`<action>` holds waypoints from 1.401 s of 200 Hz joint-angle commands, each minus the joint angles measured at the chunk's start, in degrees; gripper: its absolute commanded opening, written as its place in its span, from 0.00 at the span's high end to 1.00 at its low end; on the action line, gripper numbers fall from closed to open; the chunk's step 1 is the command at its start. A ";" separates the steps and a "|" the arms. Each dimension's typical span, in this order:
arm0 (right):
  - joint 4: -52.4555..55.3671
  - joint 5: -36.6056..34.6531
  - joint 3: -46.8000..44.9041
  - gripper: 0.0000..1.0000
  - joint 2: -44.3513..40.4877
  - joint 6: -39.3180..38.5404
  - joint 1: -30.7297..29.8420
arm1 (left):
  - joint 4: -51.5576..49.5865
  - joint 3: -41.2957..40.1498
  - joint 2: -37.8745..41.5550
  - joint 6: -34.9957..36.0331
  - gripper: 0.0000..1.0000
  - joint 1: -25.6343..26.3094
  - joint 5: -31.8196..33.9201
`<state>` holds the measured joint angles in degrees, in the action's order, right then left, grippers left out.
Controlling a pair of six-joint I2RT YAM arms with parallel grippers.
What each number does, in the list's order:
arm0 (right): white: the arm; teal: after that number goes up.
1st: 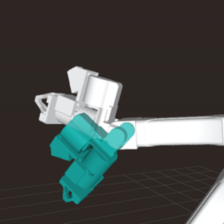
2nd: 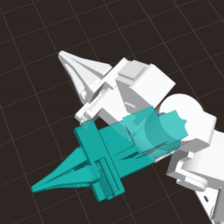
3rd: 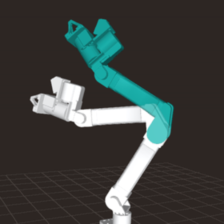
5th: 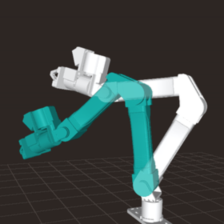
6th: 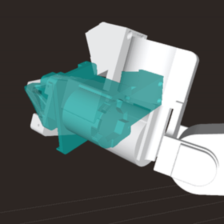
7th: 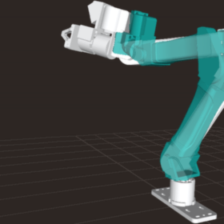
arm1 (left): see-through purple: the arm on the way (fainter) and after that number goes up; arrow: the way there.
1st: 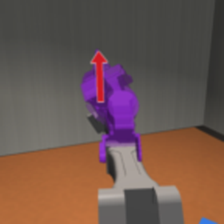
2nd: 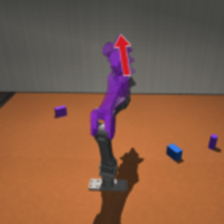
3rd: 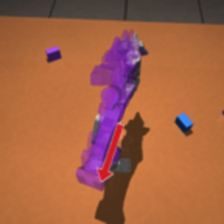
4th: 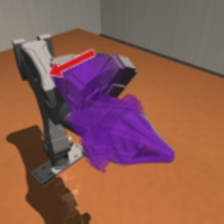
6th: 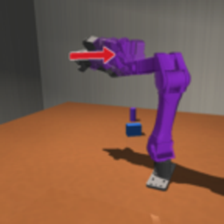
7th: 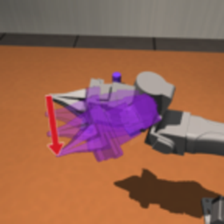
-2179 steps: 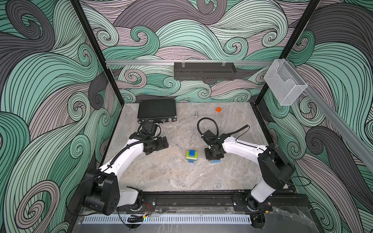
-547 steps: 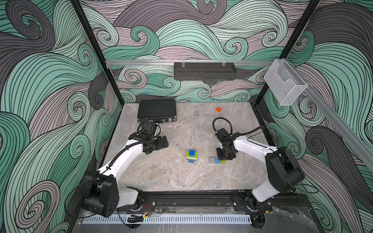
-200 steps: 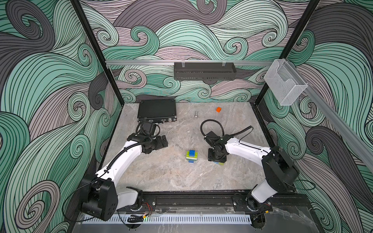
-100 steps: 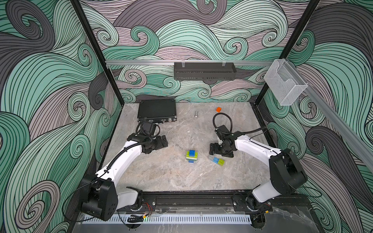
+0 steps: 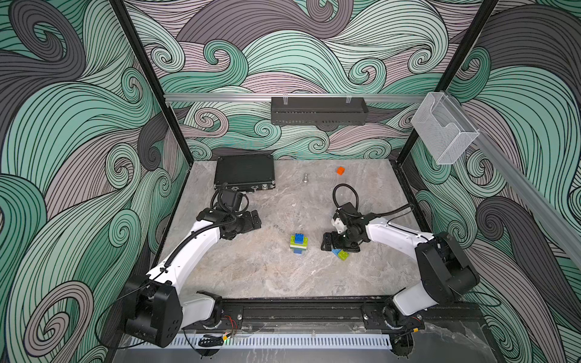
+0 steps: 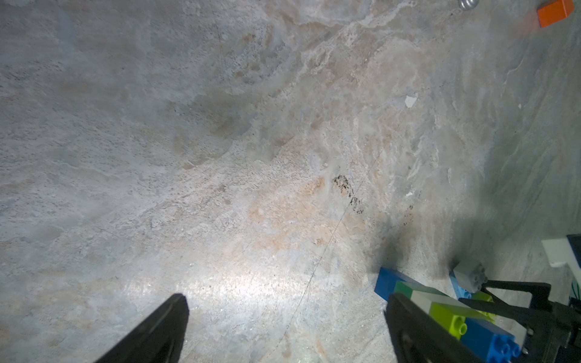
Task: Assemble a carrot with lego
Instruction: Pick up the lego brick from the center of the board.
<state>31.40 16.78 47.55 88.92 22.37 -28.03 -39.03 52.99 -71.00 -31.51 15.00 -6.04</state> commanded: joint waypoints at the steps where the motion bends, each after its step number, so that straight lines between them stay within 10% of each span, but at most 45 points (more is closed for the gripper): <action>1: -0.43 2.03 -0.64 0.03 -1.01 0.10 -1.19 | -0.74 -0.16 1.09 -0.49 0.02 -0.51 0.95; 106: 7.35 -16.73 5.50 0.42 5.45 1.31 -7.15 | -0.81 -0.25 1.39 -0.40 0.02 -0.53 0.56; 280: 10.06 -21.80 11.08 0.80 8.10 -3.51 -9.54 | -1.18 0.07 1.22 0.08 0.01 -0.51 0.86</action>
<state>38.52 -2.70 55.51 97.23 22.35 -37.43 -39.16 52.69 -70.63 -31.51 15.00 -6.00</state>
